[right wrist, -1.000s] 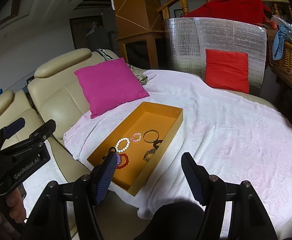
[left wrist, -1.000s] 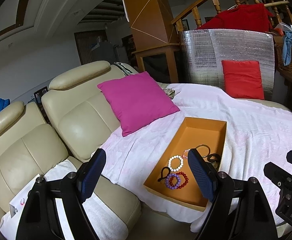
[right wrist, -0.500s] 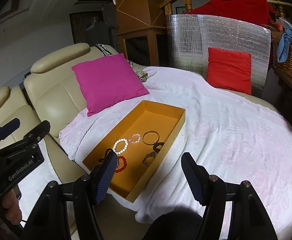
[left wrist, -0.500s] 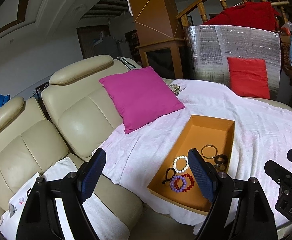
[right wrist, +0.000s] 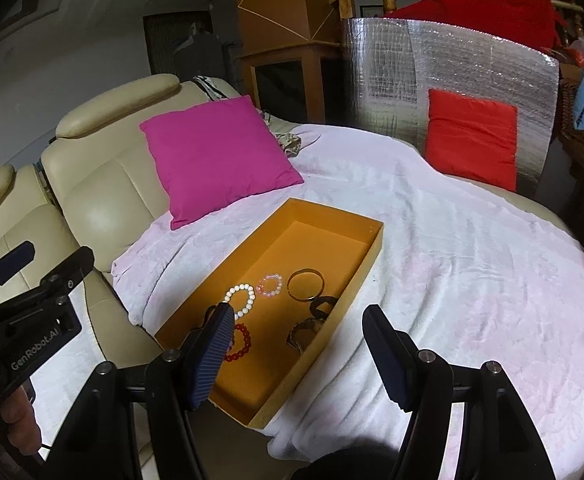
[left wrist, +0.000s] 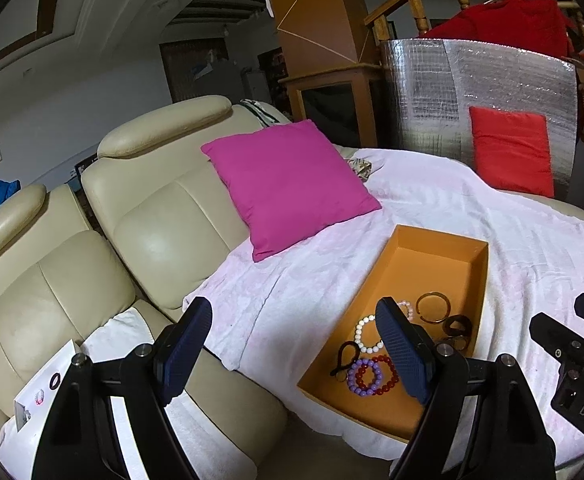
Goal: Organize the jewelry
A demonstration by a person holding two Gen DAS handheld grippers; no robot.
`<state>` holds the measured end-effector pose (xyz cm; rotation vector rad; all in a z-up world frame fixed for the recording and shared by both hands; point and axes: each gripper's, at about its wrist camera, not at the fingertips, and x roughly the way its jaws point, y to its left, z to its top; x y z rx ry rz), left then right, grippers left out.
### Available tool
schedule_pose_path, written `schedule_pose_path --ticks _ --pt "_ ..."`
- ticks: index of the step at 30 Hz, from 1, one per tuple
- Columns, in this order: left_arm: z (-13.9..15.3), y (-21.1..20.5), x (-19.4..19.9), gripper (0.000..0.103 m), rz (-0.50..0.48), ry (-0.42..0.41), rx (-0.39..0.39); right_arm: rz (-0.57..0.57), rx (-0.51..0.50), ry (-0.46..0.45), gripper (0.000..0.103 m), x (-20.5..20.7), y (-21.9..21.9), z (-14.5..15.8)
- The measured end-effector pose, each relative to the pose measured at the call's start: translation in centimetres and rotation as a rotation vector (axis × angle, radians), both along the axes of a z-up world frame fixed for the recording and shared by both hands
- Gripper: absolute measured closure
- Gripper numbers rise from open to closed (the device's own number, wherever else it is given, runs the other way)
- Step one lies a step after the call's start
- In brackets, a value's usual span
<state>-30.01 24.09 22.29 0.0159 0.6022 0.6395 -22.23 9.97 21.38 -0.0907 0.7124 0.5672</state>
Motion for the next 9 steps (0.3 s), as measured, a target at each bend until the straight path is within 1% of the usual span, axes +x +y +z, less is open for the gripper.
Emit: schedule_pose_path --ticks 3,5,7,9 --pt "-0.3 -0.5 1.0 0.019 -0.01 0.001 0.007 -0.012 0.031 0.008 0.033 1.1 -1.0 -0.3" --pt "-0.4 -1.7 1.9 0.019 -0.05 -0.013 0.01 -0.042 0.054 0.016 0.033 2.3 -2.6 -0.5" --pt "-0.5 -4.0 3.8 0.019 -0.125 -0.015 -0.003 -0.106 0.065 0.013 0.033 4.1 -5.7 -1.1" --pt "-1.0 -7.4 7.1 0.019 -0.237 0.006 -0.03 -0.188 0.057 0.012 0.033 6.3 -9.3 -2.0"
